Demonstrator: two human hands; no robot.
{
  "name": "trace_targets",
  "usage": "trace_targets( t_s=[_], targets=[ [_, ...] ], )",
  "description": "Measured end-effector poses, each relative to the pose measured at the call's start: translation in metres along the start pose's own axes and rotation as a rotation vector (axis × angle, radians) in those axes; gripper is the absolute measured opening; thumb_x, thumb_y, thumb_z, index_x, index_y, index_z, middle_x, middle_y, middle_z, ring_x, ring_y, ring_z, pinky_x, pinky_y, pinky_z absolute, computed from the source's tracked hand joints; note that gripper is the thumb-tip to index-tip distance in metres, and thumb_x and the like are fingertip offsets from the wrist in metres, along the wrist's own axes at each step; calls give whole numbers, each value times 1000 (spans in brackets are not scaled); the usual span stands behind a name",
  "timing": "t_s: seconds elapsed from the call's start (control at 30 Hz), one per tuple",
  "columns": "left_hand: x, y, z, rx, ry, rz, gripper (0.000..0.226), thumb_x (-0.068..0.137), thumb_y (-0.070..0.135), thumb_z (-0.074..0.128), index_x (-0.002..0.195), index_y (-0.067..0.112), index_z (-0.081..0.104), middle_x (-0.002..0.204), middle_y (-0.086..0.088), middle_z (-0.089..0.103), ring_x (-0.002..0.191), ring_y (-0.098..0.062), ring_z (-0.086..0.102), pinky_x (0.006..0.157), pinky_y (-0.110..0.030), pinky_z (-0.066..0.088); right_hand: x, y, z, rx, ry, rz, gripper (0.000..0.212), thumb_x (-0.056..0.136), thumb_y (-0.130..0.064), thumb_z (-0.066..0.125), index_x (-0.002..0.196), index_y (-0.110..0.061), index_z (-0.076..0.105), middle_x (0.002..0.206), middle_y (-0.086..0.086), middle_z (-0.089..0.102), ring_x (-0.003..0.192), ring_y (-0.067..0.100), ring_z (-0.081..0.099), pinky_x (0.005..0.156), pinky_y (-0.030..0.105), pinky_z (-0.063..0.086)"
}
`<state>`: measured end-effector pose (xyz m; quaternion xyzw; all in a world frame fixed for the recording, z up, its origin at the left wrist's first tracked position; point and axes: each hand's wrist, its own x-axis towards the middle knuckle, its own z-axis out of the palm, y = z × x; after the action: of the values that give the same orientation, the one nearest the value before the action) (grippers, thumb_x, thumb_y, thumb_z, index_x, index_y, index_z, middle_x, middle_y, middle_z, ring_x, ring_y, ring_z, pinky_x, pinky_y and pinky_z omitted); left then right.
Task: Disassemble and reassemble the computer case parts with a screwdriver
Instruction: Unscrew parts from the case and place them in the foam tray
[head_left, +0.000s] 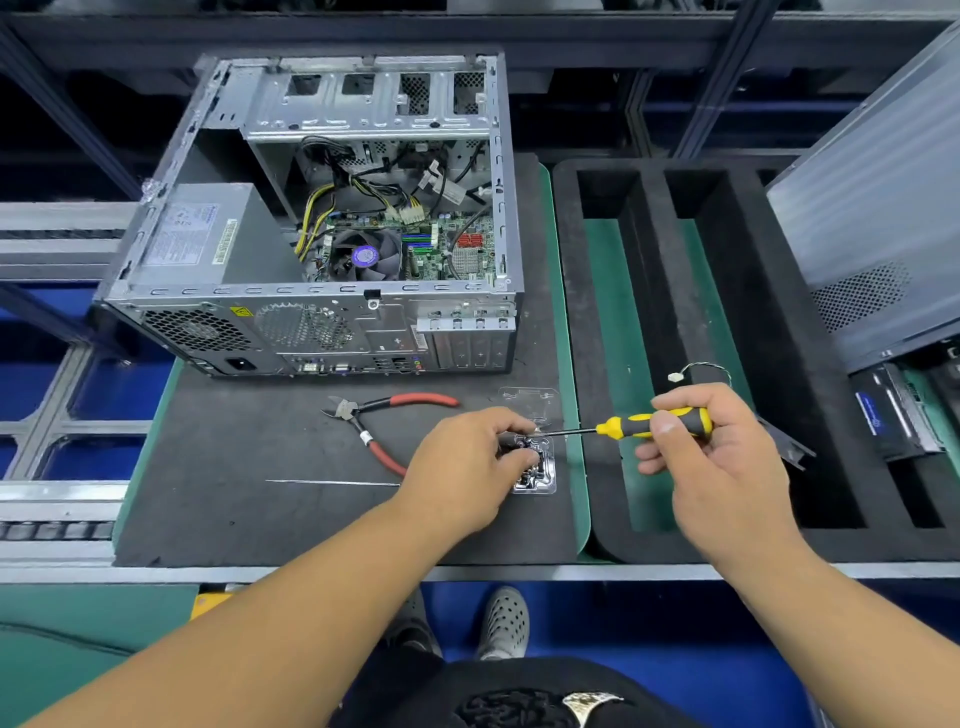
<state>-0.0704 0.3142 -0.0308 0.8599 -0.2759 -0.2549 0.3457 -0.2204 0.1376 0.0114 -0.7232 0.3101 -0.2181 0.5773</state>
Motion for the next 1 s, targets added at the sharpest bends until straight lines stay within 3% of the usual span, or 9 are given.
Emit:
trace_targets(
  t_s=[0.07, 0.17, 0.23, 0.33, 0.57, 0.73, 0.93, 1.0],
  targets=[
    [5, 4, 3, 35, 28, -3, 11, 90, 41, 73, 100, 42, 71, 71, 26, 63, 70, 7, 58, 61, -16, 40, -1, -2, -1, 15, -1, -1, 18, 103, -5, 58, 101, -22, 63, 85, 5, 73, 72, 22, 72, 66, 24, 58],
    [7, 5, 5, 59, 39, 4, 9, 91, 41, 71, 84, 40, 67, 61, 33, 59, 60, 8, 55, 51, -13, 30, -2, -3, -2, 36, 6, 4, 16, 103, -4, 57, 102, -19, 63, 86, 7, 73, 72, 22, 72, 65, 24, 57],
    [6, 0, 6, 25, 40, -7, 12, 91, 39, 71, 81, 38, 67, 60, 31, 59, 57, 5, 55, 50, -16, 32, -2, -2, -4, 35, 26, 10, 15, 103, -5, 57, 102, -19, 63, 86, 6, 73, 71, 22, 72, 65, 23, 57],
    [3, -11, 6, -139, 102, -48, 14, 93, 31, 69, 80, 33, 67, 58, 20, 59, 53, -1, 52, 53, -17, 40, -4, 3, -5, 26, 46, 28, 16, 104, -7, 57, 102, -21, 63, 86, 4, 73, 71, 23, 72, 67, 25, 58],
    [-3, -16, -6, -598, 216, -271, 12, 78, 24, 49, 76, 22, 60, 56, 6, 46, 48, -14, 33, 46, -25, 28, -6, 12, 4, -28, 18, 48, 19, 104, -12, 59, 100, -30, 63, 86, -2, 73, 72, 19, 73, 68, 24, 58],
    [2, -3, -14, -875, 194, -401, 28, 64, 15, 41, 61, 23, 67, 59, -1, 55, 49, -13, 40, 41, -24, 30, -4, 10, 5, -70, 33, 30, 7, 95, -31, 59, 97, -37, 62, 86, -6, 74, 70, 18, 72, 68, 23, 57],
    [1, -3, -13, -760, 151, -432, 28, 72, 14, 46, 71, 22, 73, 62, 4, 58, 51, -10, 44, 44, -23, 34, -5, 13, 3, -145, 30, 28, 18, 103, -17, 60, 98, -35, 61, 86, -6, 74, 70, 22, 71, 70, 41, 60],
    [1, -6, -10, -697, 151, -438, 34, 83, 6, 45, 78, 22, 75, 66, 3, 60, 56, -12, 47, 50, -25, 36, -6, 9, 4, -127, 43, 21, 14, 101, -21, 61, 98, -35, 61, 87, -7, 75, 70, 20, 71, 71, 38, 60]
  ],
)
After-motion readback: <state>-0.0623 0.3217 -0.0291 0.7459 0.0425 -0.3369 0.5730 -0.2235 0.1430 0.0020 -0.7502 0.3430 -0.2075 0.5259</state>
